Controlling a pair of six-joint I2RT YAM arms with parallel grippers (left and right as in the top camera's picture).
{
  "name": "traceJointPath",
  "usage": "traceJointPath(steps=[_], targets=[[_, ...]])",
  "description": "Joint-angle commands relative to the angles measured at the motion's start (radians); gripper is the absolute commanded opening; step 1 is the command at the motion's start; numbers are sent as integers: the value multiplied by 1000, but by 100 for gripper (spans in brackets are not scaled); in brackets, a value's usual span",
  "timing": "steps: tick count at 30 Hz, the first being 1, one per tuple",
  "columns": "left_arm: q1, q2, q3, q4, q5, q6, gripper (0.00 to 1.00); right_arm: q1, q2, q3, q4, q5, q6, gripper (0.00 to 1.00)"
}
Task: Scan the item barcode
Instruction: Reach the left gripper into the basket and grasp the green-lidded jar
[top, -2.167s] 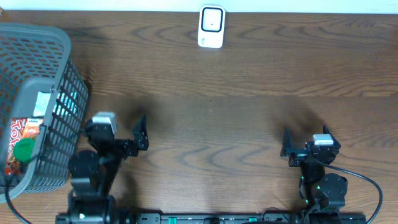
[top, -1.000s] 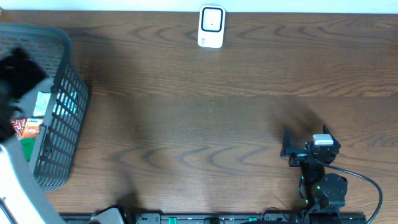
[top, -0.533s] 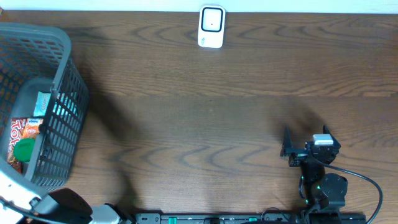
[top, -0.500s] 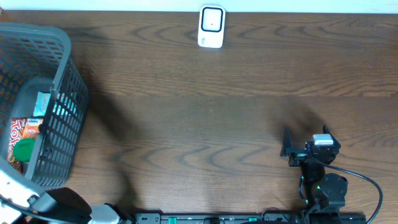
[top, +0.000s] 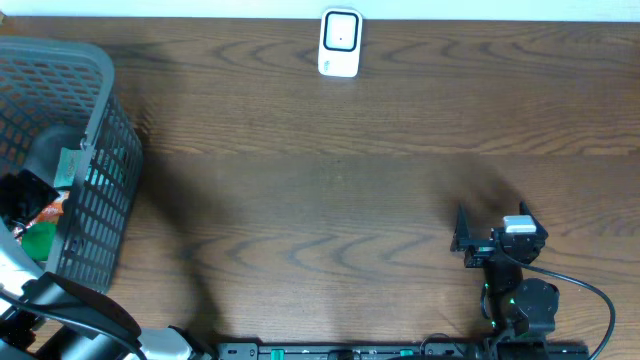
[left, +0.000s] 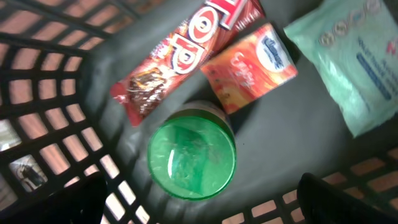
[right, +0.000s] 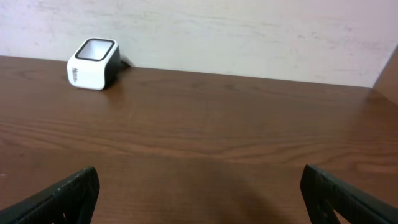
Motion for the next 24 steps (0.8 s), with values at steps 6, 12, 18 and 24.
traceJointPath(steps=[6, 12, 18, 24], targets=[[3, 9, -79, 80, 25, 69, 98, -14, -1, -1, -4, -1, -2, 99], [3, 11, -135, 150, 25, 68, 98, -14, -2, -1, -4, -1, -2, 99], [8, 11, -199, 214, 26, 64, 98, -14, -2, -1, -4, -1, -2, 99], [37, 11, -243, 257, 26, 32, 98, -14, -1, -1, -4, -1, -2, 99]])
